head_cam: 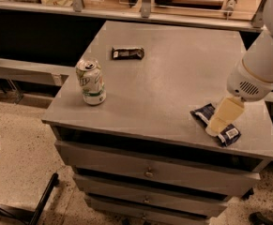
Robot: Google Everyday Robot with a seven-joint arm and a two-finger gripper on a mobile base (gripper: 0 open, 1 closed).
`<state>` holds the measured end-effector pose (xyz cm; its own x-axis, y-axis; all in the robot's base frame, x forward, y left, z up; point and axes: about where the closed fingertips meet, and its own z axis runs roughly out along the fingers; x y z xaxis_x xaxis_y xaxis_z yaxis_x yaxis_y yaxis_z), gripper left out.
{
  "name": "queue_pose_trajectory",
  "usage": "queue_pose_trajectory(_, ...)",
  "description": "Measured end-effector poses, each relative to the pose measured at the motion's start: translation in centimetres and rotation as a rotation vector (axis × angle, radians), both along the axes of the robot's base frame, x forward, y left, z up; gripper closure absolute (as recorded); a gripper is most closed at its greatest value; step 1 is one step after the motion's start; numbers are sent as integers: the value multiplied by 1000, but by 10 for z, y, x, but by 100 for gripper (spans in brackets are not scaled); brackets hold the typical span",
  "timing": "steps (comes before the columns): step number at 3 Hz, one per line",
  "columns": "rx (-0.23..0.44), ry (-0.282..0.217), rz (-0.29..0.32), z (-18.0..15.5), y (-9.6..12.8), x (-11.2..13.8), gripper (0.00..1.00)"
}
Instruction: Move rxbar blueberry near 7up can
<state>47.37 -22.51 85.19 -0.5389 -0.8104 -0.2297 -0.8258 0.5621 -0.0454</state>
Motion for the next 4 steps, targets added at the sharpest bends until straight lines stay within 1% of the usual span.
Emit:
queue_pose_trajectory(1,-19,10,-48,-14,-7,-2,38)
queue_pose_trajectory(2,-30,15,-74,-22,-13,-4,60)
queue_pose_trajectory(3,-32,17,-78,-23,-15,-4,84)
queue_pose_trajectory(4,-33,17,-77,-23,-14,-4,100)
